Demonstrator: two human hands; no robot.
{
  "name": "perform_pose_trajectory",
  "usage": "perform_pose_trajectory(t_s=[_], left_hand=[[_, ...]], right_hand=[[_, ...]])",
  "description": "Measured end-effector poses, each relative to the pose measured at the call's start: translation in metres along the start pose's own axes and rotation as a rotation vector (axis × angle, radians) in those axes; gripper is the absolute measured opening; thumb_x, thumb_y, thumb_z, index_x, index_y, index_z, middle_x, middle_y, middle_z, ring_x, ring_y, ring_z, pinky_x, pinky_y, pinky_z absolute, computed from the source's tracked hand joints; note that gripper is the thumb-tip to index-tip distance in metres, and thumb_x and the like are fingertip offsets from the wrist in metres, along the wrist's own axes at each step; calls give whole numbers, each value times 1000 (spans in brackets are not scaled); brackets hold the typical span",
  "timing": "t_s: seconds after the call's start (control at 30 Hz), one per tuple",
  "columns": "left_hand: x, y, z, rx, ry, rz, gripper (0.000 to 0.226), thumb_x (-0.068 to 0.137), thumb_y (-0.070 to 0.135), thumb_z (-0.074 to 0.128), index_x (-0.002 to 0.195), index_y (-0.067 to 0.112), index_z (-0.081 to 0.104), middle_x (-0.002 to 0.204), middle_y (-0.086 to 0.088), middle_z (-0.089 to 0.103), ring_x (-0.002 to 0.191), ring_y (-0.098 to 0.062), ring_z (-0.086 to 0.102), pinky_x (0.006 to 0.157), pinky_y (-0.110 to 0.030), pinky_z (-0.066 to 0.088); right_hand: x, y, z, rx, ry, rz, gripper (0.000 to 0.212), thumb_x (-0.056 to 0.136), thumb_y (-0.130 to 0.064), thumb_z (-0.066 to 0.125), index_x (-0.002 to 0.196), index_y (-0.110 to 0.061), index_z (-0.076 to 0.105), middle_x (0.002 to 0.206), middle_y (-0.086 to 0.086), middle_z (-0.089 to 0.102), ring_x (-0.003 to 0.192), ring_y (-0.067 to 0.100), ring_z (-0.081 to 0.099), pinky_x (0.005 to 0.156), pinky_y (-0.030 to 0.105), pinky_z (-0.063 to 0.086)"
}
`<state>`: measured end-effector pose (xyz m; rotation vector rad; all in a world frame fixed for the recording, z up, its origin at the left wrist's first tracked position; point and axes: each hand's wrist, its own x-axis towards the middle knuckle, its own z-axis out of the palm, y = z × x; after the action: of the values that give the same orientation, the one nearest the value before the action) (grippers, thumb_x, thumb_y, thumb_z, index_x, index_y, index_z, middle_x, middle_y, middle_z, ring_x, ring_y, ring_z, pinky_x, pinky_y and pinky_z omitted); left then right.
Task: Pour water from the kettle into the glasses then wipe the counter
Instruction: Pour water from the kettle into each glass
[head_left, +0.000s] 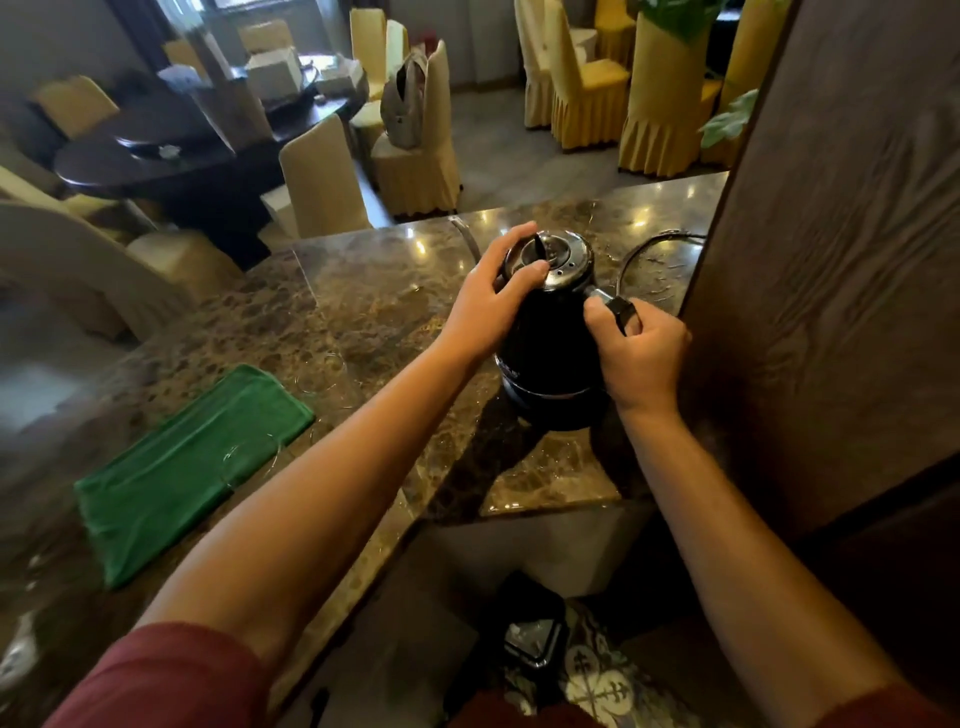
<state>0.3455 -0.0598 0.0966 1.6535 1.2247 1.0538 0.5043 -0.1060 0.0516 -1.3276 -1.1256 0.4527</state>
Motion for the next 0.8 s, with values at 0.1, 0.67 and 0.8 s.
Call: perform_pose_trajectory(t_s=[0.1,0.67,0.8], left_hand=[[-9,21,-11,-12,47,78,47,100,32,59,145,30,48,138,4,57,121,-1,55,92,-15,48],[-104,68,-90,189,264,236,57,101,42,48,152,17,37,144,-2,53,133,-9,51,112,-40,44],[-128,62,-101,217,259,220,58,102,44,48,152,19,35,146,0,49,136,-9,47,113,-41,42]], right_hand=[[3,-24,-4,40,3,-69,50,83,-42,71,54,-33,31,44,-14,36,44,3,29,49,17,23],[-49,-110,15,383,-251,-142,40,92,-24,75,61,-17,50,56,-11,45,53,6,38,50,29,34],[-70,-117,16,396,-321,-84,33,94,-24,75,69,-11,58,61,-1,52,56,15,46,49,33,41]])
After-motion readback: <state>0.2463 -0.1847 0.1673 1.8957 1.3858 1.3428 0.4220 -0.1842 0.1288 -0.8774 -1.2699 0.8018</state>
